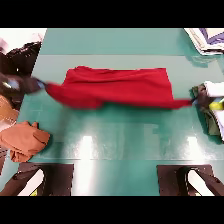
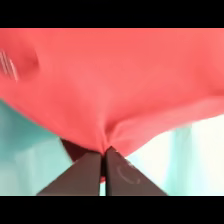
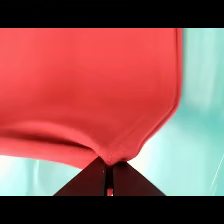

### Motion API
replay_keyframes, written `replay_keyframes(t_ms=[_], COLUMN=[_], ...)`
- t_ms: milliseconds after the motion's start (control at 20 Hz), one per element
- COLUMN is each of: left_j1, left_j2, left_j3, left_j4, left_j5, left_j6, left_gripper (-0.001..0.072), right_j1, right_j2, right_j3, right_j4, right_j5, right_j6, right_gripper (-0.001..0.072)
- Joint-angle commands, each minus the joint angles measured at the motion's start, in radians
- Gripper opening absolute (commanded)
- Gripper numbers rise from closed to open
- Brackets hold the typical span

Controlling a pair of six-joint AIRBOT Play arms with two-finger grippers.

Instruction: Fold the shirts.

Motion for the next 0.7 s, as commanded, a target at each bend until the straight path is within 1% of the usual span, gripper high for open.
replay_keyframes(t_ms=[0, 150, 300, 450, 500, 650], left_j1=[0.001, 0.001, 0.001, 0.001, 0.001, 0.001], left_j2=[0.004, 0.004, 0.004, 0.004, 0.004, 0.004], left_j3=[0.426, 0.77, 1.015, 1.131, 1.144, 1.115], left_j4=[0.001, 0.001, 0.0, -0.005, -0.022, -0.047], left_j5=[0.006, 0.037, 0.089, 0.101, 0.101, 0.089], left_j6=[-0.03, -0.034, -0.085, -0.135, -0.138, -0.138], left_gripper=[0.0024, 0.0024, 0.0024, 0.0023, 0.0023, 0.0023], right_j1=[0.006, 0.001, -0.058, -0.174, -0.219, -0.3], right_j2=[0.071, 0.07, 0.071, 0.071, 0.071, 0.071], right_j3=[0.371, 0.678, 0.896, 1.04, 1.072, 1.073], right_j4=[0.002, -0.007, -0.006, -0.006, -0.006, 0.0], right_j5=[-0.07, -0.095, -0.072, -0.018, 0.004, 0.02], right_j6=[0.016, 0.015, 0.015, 0.015, 0.015, 0.015], right_gripper=[0.0021, 0.0021, 0.0021, 0.0021, 0.0021, 0.0021])
